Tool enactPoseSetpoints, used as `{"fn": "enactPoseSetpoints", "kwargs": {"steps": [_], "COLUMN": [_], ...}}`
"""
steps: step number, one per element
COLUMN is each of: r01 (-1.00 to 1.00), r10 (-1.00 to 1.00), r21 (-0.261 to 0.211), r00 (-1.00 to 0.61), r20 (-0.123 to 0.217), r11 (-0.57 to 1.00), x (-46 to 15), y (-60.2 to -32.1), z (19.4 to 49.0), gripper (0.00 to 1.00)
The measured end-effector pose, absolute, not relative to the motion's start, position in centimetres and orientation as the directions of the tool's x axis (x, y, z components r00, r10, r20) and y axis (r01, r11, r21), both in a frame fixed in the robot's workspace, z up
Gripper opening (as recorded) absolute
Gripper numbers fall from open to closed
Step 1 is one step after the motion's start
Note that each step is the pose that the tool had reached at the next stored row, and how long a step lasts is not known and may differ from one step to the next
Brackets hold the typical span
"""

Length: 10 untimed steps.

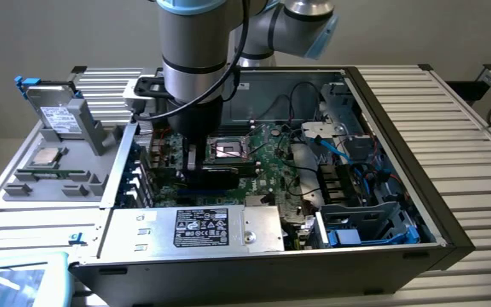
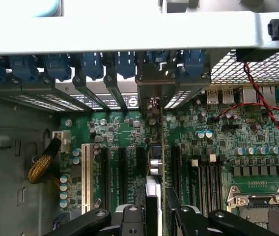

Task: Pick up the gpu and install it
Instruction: 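Insert the gpu into the slot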

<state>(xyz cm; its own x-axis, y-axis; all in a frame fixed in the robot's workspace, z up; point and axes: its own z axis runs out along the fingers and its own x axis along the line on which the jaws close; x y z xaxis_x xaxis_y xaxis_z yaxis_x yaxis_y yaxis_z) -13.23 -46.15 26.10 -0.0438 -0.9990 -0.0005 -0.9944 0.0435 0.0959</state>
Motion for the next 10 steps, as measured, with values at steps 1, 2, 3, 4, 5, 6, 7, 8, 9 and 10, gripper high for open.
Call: {"fn": "enactPoseSetpoints", "kwargs": {"steps": [1,2,3,4,5,6,7,8,9,10], "r01": [-0.994,-0.994,-0.994,-0.994,-0.994,-0.994,-0.994,-0.994,-0.994,-0.994], "r10": [-0.999,-0.999,-0.999,-0.999,-0.999,-0.999,-0.999,-0.999,-0.999,-0.999], "r21": [0.096,0.096,0.096,0.096,0.096,0.096,0.096,0.096,0.096,0.096], "r00": [-0.044,-0.044,-0.044,-0.044,-0.044,-0.044,-0.044,-0.044,-0.044,-0.044], "r20": [0.0,0.0,0.0,0.0,0.001,0.001,0.001,0.001,0.002,0.002], "r11": [0.044,0.044,0.044,0.044,0.044,0.044,0.044,0.044,0.044,0.044], "x": [-13.23,-13.23,-13.24,-13.24,-13.24,-13.24,-13.24,-13.24,-13.24,-13.24], "y": [-46.15,-46.15,-46.15,-46.15,-46.15,-46.15,-46.15,-46.15,-46.15,-46.15], "z": [26.04,26.0,25.99,25.96,25.94,25.91,25.84,25.76,25.71,25.7], "gripper": [0.27,0.27,0.27,0.27,0.27,0.27,0.27,0.27,0.27,0.27]}}
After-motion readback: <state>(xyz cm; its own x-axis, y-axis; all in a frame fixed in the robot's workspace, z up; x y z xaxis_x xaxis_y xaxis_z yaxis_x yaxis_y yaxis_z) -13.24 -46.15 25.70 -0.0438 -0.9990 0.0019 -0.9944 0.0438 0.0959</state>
